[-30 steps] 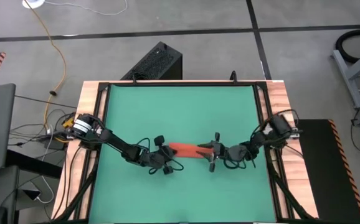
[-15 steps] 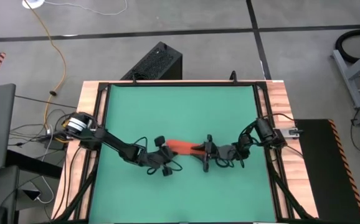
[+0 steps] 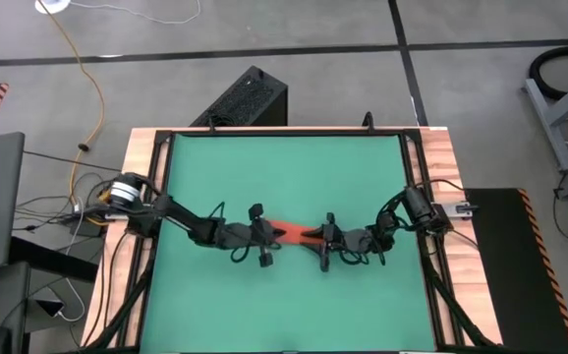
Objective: Roll towel
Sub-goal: Roll the orange towel, then return to Home Position
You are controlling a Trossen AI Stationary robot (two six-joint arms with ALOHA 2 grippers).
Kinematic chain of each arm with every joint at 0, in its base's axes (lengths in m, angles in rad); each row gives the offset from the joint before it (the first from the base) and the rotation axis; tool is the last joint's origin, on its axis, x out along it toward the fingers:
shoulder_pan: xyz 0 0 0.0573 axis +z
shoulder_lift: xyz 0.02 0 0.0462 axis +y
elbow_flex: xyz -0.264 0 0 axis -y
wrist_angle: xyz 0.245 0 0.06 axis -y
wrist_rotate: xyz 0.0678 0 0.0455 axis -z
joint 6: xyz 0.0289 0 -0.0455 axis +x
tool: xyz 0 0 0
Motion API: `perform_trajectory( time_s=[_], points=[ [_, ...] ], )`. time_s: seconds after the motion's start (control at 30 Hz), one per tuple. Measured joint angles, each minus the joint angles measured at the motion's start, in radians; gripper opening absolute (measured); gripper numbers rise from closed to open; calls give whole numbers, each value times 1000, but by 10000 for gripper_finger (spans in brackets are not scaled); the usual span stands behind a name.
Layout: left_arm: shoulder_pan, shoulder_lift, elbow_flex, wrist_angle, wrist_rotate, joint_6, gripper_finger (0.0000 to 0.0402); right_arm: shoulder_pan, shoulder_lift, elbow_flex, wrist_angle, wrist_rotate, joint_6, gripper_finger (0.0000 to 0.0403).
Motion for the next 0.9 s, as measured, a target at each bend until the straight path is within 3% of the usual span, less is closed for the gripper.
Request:
perform_trajectory(
  time_s=[0.27,0.53,0.7,0.9],
  points=[
    [39,115,-61,99,5,-115,0,0,0,2,-13,0,7,162],
    [29,133,-63,90,4,-147,0,0,-25,-13,7,-12,-5,162],
    [29,5,-65,44,110,-135,0,4,-182,-82,5,-16,-11,162],
    [36,-341,-64,-185,253,-19,0,-1,-489,-169,-14,-76,-124,162]
  ],
)
